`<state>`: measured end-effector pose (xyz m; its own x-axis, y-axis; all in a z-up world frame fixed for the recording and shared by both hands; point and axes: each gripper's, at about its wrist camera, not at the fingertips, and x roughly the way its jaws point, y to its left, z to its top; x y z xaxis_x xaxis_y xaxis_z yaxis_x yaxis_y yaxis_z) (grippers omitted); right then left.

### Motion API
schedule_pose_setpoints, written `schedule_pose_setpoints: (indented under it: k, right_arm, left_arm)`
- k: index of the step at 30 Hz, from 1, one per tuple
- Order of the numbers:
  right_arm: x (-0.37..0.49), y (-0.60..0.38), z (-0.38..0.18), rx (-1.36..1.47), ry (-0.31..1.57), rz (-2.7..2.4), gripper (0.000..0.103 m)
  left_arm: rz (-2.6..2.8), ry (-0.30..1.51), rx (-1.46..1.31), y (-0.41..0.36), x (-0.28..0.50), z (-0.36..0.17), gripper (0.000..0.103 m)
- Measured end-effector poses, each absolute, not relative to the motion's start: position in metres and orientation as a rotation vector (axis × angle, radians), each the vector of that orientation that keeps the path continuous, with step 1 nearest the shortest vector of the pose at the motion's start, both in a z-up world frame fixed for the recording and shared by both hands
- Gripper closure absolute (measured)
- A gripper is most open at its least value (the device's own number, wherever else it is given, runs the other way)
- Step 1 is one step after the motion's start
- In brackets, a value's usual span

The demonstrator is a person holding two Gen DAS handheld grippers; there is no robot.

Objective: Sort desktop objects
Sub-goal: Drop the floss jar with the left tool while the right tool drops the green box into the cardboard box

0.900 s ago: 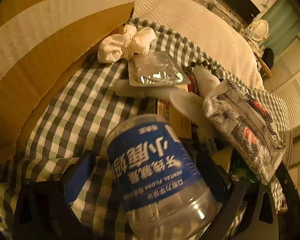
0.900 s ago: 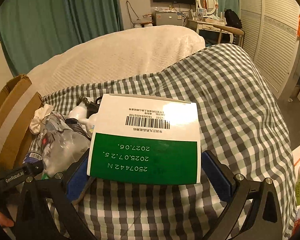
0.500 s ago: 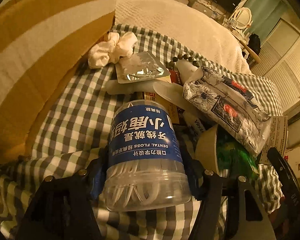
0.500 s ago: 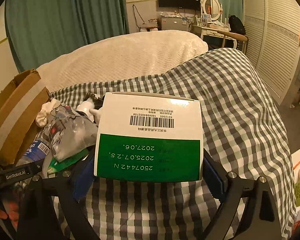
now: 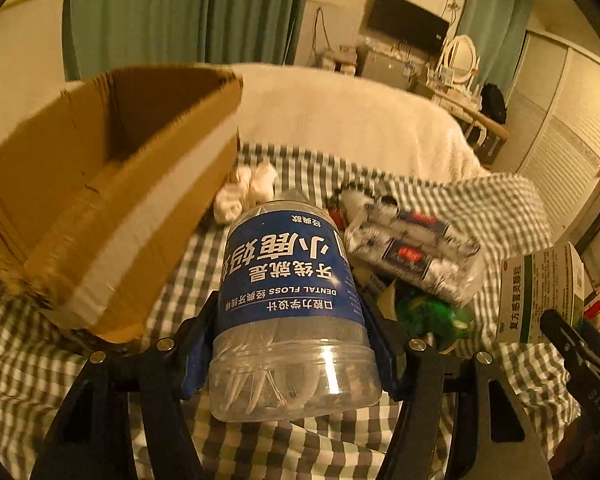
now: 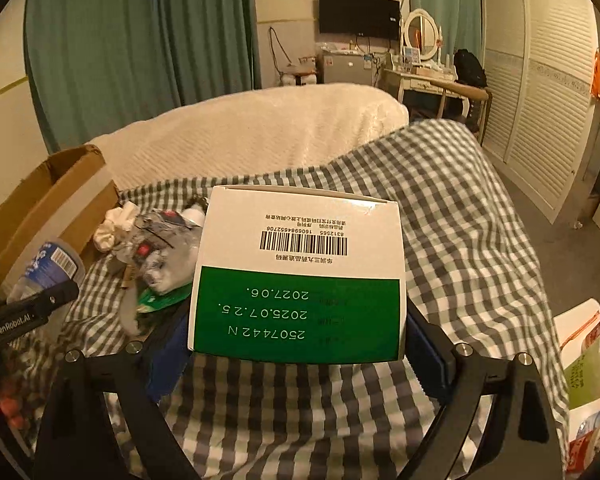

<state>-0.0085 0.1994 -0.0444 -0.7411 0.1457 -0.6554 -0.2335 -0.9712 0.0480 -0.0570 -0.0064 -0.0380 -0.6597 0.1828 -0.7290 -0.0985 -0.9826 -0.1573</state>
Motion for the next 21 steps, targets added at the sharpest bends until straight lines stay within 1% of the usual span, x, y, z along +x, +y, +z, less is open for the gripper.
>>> schedule_pose_setpoints:
  k: [5, 10, 12, 16, 21]
  right_arm:
    - [0.001, 0.194, -0.022, -0.98, 0.225, 2.792, 0.011]
    - [0.004, 0.184, 0.011, -0.928, 0.299, 2.884, 0.011]
    - [0.002, 0.175, 0.028, -0.897, 0.283, 2.93, 0.011]
    - [-0.011, 0.148, 0.064, -0.843, 0.268, 3.058, 0.011]
    - [-0.041, 0.104, 0.096, -0.805, 0.233, 3.2, 0.01]
  left_arm:
    - [2.745, -0.199, -1.127, -0.017, -0.053, -0.012, 0.037]
    - [2.791, -0.265, -1.005, -0.044, -0.05, 0.027, 0.037]
    - [2.828, -0.299, -0.937, -0.062, -0.05, 0.048, 0.037]
    - [2.898, -0.301, -0.844, -0.095, -0.053, 0.082, 0.036]
    - [2.995, -0.294, -0.757, -0.141, -0.063, 0.115, 0.036]
